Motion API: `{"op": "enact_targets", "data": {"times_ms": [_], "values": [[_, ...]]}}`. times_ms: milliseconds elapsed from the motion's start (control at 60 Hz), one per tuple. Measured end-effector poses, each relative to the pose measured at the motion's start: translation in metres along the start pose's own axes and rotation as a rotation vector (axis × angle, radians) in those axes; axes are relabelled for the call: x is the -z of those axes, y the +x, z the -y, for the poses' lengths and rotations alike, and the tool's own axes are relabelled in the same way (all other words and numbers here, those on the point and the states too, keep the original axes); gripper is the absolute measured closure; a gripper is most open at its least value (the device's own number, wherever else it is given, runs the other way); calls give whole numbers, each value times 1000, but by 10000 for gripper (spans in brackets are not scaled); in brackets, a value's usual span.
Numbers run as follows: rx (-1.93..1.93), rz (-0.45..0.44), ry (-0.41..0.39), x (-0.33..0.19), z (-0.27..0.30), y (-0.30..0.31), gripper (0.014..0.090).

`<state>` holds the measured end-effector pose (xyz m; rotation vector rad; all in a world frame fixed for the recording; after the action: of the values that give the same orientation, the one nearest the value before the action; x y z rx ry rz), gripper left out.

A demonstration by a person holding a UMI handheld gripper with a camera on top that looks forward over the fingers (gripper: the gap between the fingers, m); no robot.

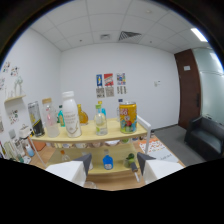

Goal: Make me a cup of Vodka Sunrise.

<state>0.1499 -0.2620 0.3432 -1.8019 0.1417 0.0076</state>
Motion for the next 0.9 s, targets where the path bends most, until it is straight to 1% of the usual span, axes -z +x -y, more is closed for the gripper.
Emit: {"op": "enact_targets", "data": {"times_ms": [117, 233, 367, 433, 467, 533, 617, 650, 750, 900], "values": [[-6, 3, 78, -33, 47, 18, 195], [26, 7, 126, -69, 75, 29, 194], [60, 22, 134, -104, 90, 38, 195], [58, 33, 124, -122, 89, 39, 202], [58, 40, 116, -129, 91, 43, 227], [60, 46, 105, -137, 90, 45, 300], [61, 70, 90, -147, 86, 42, 434], [62, 69, 96, -148, 87, 42, 502], [64, 61, 105, -148, 88, 43, 512], [70, 43, 89, -147, 86, 44, 530]]}}
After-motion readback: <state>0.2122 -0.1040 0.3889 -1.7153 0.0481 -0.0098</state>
